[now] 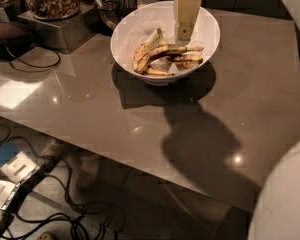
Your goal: Pick banana from white bowl
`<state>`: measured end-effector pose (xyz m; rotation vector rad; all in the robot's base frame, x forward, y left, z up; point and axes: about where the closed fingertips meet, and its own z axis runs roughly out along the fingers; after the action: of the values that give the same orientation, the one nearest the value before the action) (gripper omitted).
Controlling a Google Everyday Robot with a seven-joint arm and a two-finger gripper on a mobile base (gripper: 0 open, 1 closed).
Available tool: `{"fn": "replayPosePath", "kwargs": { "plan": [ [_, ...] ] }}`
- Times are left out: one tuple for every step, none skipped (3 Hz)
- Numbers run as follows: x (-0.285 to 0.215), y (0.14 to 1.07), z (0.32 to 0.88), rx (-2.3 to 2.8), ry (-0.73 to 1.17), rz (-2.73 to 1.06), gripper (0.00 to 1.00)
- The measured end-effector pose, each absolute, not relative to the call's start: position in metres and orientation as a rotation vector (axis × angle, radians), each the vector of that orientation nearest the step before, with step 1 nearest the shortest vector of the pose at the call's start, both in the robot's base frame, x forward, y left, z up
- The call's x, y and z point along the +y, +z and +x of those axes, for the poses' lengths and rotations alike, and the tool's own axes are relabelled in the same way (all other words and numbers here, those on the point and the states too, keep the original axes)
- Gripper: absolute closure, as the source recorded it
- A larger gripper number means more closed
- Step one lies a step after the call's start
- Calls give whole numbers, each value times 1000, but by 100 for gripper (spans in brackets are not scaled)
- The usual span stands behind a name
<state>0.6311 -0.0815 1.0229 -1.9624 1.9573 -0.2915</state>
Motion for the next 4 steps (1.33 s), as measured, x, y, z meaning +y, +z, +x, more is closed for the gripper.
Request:
{"fn": "replayPosePath", "kwargs": {
  "plan": [
    [-69, 1025, 655, 1921, -265, -1985, 0],
    [-59, 1022, 680, 1895, -244, -1988, 0],
    [-55, 1008, 702, 1889, -209, -1985, 0],
    [-54, 993, 718, 1902, -182, -1978, 6]
  ]
}}
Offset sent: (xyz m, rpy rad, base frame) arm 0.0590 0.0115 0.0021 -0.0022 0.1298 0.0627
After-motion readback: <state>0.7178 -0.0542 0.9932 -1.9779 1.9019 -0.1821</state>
